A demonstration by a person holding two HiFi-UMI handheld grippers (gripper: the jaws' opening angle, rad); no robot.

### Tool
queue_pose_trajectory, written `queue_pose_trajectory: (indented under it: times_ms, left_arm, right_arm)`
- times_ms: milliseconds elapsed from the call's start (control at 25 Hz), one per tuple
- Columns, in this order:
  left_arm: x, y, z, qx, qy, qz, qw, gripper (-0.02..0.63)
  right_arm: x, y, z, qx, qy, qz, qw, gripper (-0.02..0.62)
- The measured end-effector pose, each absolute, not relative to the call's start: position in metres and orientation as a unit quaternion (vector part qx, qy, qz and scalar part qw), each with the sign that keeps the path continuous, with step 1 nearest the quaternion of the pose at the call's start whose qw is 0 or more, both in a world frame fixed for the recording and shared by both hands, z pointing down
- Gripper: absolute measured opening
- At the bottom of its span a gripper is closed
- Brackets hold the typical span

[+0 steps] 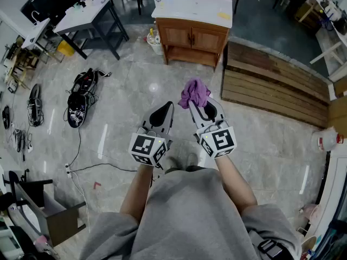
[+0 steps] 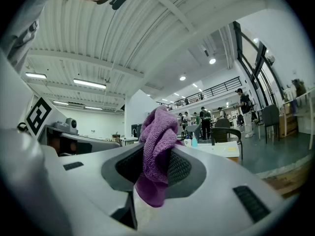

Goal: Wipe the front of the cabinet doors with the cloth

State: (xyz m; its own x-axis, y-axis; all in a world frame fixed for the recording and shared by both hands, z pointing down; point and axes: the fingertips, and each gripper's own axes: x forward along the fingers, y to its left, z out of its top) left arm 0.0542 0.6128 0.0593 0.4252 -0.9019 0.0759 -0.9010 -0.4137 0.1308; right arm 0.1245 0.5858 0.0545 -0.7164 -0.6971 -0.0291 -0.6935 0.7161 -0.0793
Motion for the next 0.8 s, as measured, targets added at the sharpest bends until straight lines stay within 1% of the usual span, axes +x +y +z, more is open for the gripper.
queue_pose_trajectory:
  times_ms: [320, 680, 800]
  left_arm:
    - [0.071, 0.609, 0.066, 0.840, -0.536, -0.001, 0.077, 0.009]
    - [0.104, 0.605, 0.067, 0.843, -0.532, 0.008, 0.074, 0.009]
    - [0.108, 0.608, 0.072, 0.842, -0.534, 0.013, 0.074, 0.009]
  right_arm:
    - [0.141, 0.584, 0.060, -0.374, 0.926, -0.033, 0.030, 0.106]
    - [0.176, 0.580, 0.058, -0.367, 0.927, -0.055, 0.064, 0.107]
    - [0.182, 0.581, 0.067, -0.371, 0.924, -0.067, 0.065, 0.107]
